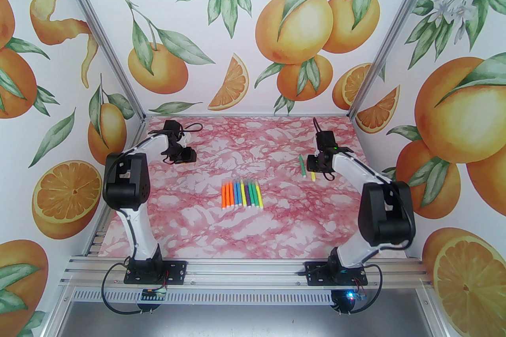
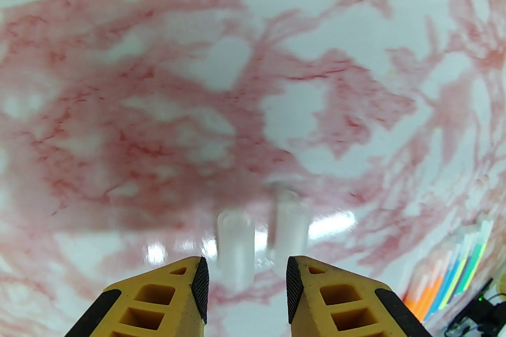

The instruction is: Open the pen caps

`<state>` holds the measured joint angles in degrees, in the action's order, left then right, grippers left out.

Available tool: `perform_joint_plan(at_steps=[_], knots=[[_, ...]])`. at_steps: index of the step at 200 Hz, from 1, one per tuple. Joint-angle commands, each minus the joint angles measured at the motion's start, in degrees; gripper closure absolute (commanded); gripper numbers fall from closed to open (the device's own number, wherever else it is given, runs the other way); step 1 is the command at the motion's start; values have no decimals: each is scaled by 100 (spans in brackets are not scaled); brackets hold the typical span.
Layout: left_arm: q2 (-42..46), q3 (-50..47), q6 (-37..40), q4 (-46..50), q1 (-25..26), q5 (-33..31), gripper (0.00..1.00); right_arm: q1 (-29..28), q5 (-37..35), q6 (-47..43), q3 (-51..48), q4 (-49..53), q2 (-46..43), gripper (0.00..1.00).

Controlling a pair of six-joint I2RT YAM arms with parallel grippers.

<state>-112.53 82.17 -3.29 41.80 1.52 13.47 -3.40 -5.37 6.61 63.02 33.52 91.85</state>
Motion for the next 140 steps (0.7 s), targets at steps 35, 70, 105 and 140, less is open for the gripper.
perform_joint_plan(at_steps=[35,70,105,140], knots=[[1134,-676,-318,-458,23,-266,56,-880,275,319,-7,241,-792,50],[1744,-987,-484,-647,92,-272,56,-1502,605,526,-224,136,-1183,50],[2454,-1579,-776,-1155,164,64,56,-2181,876,703,-592,72,-1420,50],[3067,-2185,-1049,-1640,262,258,54,-2770,1076,924,-1043,-185,-1454,50]])
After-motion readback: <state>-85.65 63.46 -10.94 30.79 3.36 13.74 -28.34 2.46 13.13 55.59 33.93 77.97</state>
